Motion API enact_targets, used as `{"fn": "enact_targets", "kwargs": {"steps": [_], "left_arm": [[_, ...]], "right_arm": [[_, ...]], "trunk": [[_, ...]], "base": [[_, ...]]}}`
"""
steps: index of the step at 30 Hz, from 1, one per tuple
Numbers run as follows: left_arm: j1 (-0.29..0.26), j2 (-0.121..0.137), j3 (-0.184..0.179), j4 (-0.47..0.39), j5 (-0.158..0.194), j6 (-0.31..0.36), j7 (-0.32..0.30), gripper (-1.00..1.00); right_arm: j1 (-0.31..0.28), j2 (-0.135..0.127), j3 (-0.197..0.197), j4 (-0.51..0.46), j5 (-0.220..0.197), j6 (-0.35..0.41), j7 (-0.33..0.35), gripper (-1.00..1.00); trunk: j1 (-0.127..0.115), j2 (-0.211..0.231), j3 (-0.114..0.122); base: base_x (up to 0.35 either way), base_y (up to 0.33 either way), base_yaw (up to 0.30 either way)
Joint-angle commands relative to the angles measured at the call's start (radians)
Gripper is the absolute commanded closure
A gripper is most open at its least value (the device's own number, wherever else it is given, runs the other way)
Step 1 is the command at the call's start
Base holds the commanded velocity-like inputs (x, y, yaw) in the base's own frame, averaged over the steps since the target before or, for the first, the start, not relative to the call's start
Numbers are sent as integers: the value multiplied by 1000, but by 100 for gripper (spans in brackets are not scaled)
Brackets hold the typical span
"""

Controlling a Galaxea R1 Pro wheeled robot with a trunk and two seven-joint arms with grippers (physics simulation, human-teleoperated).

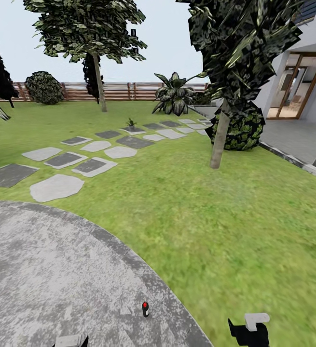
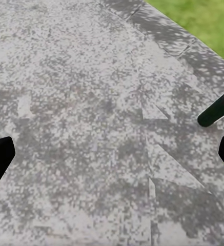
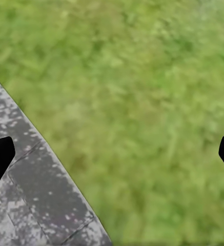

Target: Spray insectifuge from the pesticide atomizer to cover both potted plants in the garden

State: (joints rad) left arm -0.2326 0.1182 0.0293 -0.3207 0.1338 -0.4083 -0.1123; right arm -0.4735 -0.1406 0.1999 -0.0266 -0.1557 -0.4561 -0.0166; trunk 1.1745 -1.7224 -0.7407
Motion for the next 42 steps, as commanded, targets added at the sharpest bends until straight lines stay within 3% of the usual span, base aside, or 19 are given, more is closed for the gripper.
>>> {"fn": "enact_targets", "kwargs": {"steps": [1, 23, 42], "left_arm": [[-1, 0, 3, 1, 10, -1, -10, -100], [-1, -2, 3, 2, 10, -1, -10, -100], [-1, -2, 3, 28, 9, -1, -10, -100]], "right_arm": [[-1, 0, 9, 0, -8, -3, -2, -100], [1, 7, 9, 0, -8, -3, -3, -100], [9, 7, 9, 0, -8, -3, -3, -100]], "trunk": [[4, -8, -4], [88, -162, -88], [161, -295, -135]], "base": [[0, 0, 0], [0, 0, 0], [0, 0, 0]]}}
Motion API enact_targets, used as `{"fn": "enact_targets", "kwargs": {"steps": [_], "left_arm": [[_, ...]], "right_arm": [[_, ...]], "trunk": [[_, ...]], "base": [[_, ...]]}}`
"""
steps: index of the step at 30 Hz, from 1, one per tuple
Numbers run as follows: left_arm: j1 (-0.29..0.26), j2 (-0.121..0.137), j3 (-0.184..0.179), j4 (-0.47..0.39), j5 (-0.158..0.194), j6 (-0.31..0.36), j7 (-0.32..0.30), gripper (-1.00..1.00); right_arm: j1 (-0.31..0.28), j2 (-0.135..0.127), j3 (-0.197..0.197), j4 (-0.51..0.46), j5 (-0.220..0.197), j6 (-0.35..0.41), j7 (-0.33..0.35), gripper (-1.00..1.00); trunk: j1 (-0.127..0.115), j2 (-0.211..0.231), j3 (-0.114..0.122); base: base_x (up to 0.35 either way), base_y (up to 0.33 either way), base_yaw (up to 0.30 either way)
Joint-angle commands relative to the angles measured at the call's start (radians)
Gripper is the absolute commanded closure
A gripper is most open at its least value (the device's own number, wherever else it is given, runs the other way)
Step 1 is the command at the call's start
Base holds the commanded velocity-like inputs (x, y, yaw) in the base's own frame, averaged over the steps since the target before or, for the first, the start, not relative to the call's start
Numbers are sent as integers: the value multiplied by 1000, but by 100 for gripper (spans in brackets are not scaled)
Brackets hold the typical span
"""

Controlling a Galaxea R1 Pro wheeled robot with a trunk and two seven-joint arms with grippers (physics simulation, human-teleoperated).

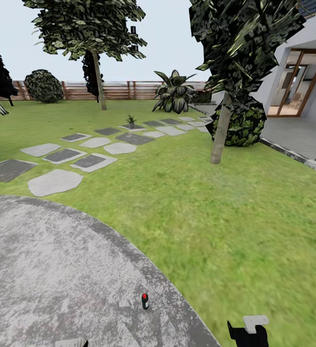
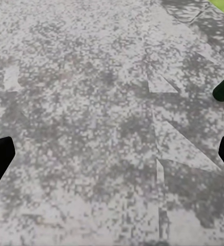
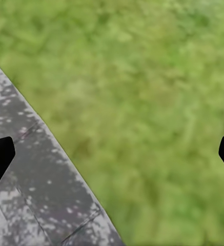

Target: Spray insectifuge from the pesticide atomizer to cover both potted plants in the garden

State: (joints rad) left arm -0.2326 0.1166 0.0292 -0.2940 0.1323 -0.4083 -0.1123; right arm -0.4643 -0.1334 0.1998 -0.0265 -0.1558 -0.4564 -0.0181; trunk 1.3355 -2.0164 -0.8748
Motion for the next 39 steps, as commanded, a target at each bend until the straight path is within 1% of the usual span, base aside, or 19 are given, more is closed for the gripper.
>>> {"fn": "enact_targets", "kwargs": {"steps": [1, 11, 22, 25, 26, 27, 29, 32, 35, 37, 39], "left_arm": [[-1, 0, 3, 1, 10, -1, -10, -100], [-1, 0, 3, 1, 10, -1, -10, -100], [-1, 0, 3, 1, 10, -1, -10, -100], [-1, 0, 3, 0, 9, -2, -10, -100], [-6, 1, -5, -10, 9, -1, -12, -100], [-11, 1, -5, -13, 5, 0, -14, -100], [-28, -4, -5, -32, -14, 7, -19, -100], [-83, -8, -5, -58, -47, 15, -23, -100], [-128, -10, -5, -64, -72, 20, -23, -100], [-171, -8, -5, -63, -94, 25, -23, -100], [-199, -9, -5, -60, -107, 40, -23, -100]], "right_arm": [[0, 0, 9, 0, -8, -3, -2, -100], [0, -3, 9, 0, -7, -2, -3, -100], [0, 1, 10, 0, -8, -4, -2, -100], [1, 0, 9, 0, -8, -4, -2, -100], [1, 2, 9, -4, -9, -4, -3, -100], [1, 2, 8, -22, -9, -4, -3, -100], [1, -3, 4, -124, -9, -2, -4, -100], [1, -10, 2, -261, -9, 2, -6, -100], [1, -11, 1, -316, -9, 4, -19, -100], [1, -12, 0, -346, -9, 5, -48, -100], [0, -14, 0, -357, -9, 5, -69, -100]], "trunk": [[4, -8, -3], [42, -78, -34], [84, -155, -68], [84, -155, -68], [84, -155, -68], [84, -155, -68], [84, -155, -68], [84, -155, -68], [84, -155, -68], [84, -155, -68], [84, -155, -68]], "base": [[0, 0, 0], [0, 0, 0], [0, 0, 0], [0, 0, 0], [0, 0, 0], [0, 0, 0], [0, 0, 0], [0, 0, 0], [0, 0, 0], [0, 0, 0], [0, 0, 0]]}}
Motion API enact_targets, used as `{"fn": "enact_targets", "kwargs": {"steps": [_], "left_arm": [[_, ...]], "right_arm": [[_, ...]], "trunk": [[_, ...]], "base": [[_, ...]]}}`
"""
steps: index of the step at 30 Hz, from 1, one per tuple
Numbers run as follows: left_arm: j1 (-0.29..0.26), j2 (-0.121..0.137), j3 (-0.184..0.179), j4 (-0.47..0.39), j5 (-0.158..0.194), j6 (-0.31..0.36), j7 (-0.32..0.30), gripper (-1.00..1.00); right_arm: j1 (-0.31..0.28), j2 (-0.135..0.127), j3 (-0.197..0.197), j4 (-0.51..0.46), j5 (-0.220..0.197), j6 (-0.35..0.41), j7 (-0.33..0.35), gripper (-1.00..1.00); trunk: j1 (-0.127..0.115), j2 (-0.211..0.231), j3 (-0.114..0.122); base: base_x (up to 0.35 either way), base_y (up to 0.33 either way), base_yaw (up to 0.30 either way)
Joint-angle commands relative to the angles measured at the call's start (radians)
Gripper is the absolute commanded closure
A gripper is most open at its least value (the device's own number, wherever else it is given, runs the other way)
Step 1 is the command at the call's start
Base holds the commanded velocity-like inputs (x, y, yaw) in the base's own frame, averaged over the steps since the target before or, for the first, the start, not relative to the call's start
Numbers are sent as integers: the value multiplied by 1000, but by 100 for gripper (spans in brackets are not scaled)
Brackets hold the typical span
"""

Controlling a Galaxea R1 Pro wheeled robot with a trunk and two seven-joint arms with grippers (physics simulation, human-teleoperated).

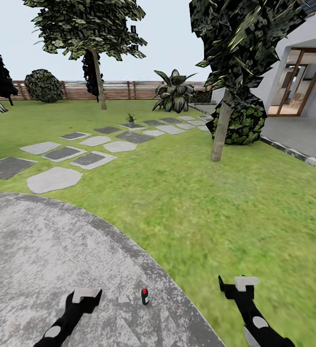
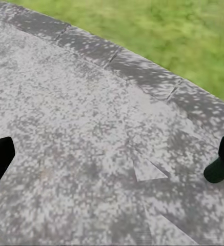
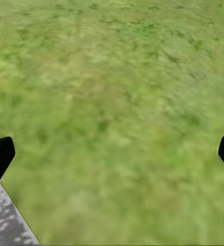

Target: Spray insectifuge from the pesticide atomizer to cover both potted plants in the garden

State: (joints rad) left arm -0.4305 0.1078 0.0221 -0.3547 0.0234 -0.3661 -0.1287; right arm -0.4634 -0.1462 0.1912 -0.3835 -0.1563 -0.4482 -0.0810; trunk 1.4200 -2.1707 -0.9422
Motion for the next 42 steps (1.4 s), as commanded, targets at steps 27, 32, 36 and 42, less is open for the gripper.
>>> {"fn": "enact_targets", "kwargs": {"steps": [27, 32, 36, 42], "left_arm": [[-42, -19, -92, 6, -106, 38, -60, -100], [-42, -24, -93, 9, -98, 35, -52, -100], [-41, -24, -92, 12, -97, 35, -49, -100], [-40, -23, -89, 24, -96, 33, -47, -100]], "right_arm": [[-1, -4, 16, 33, -7, -7, -22, -100], [-1, -4, 16, 34, -6, -7, -22, -100], [-1, 1, 18, 33, -5, -7, -22, -100], [-1, 6, 20, 32, -3, -9, -22, -100]], "trunk": [[8, -14, 1], [27, -49, -13], [42, -77, -26], [65, -119, -44]], "base": [[0, 0, -136], [0, 0, -280], [0, 0, -94], [0, 0, -14]]}}
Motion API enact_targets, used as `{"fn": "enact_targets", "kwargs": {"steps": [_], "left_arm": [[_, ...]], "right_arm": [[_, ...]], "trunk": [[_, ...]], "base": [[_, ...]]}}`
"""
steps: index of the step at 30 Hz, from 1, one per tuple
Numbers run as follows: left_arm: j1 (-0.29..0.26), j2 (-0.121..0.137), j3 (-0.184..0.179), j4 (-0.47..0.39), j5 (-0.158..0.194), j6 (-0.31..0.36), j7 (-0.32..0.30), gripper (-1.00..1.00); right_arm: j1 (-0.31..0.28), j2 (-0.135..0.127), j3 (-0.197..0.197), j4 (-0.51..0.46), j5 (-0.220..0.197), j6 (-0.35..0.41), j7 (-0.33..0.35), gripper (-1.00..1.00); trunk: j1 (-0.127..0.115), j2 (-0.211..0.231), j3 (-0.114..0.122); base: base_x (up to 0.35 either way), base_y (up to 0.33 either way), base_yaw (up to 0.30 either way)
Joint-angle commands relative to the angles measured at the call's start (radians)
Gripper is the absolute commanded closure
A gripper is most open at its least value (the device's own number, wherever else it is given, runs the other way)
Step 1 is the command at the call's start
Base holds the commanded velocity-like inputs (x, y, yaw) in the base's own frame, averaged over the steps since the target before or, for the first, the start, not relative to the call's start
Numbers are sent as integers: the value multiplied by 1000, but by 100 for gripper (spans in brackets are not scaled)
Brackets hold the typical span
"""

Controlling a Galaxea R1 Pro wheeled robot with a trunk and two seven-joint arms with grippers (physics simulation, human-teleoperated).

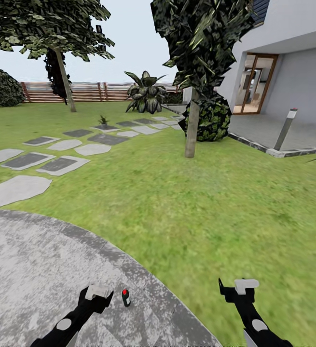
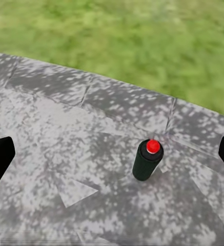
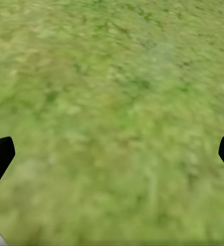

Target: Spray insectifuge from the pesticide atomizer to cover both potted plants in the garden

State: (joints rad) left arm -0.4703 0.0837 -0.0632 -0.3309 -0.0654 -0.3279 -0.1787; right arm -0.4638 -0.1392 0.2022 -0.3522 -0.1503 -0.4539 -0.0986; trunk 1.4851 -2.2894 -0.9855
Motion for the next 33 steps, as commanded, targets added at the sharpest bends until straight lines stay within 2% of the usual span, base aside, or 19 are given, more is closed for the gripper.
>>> {"fn": "enact_targets", "kwargs": {"steps": [1, 7, 9, 13, 16, 21, 23, 28, 33], "left_arm": [[-1, 1, -4, 2, -6, -5, 4, -100], [-2, 1, -3, 3, 12, -5, 5, -100], [-2, 2, -3, 3, 36, -5, 6, -100], [-2, 3, -3, 3, 50, -5, 7, -100], [0, 2, -4, 3, 54, -10, 7, -100], [1, 2, -3, 3, 55, -58, 9, -100], [1, 2, -3, 3, 56, -66, 28, -100], [1, 2, -4, 3, 59, -70, 77, -100], [1, 2, -4, 4, 59, -72, 88, -100]], "right_arm": [[-1, -1, 8, 0, -10, -3, -5, -100], [-1, 0, 8, -1, -11, -3, -6, -100], [-1, 0, 7, -1, -11, -3, -6, -100], [-1, -1, 6, -1, -11, -3, -6, -100], [-1, -3, 6, -1, -11, -3, -6, -100], [-1, -3, 6, 0, -11, -3, -6, -100], [-1, -2, 6, 0, -11, -3, -6, -100], [-1, -2, 6, 1, -11, -3, -7, -100], [-1, -2, 6, 1, -11, -3, -7, -100]], "trunk": [[4, -8, -4], [27, -50, -23], [34, -64, -29], [50, -92, -42], [50, -92, -42], [50, -92, -42], [50, -92, -42], [50, -92, -42], [50, -92, -42]], "base": [[0, 0, -2], [0, 0, 0], [0, 0, 0], [0, 0, 0], [0, 0, 0], [0, -35, 0], [0, -204, 53], [0, -261, 214], [61, -275, 269]]}}
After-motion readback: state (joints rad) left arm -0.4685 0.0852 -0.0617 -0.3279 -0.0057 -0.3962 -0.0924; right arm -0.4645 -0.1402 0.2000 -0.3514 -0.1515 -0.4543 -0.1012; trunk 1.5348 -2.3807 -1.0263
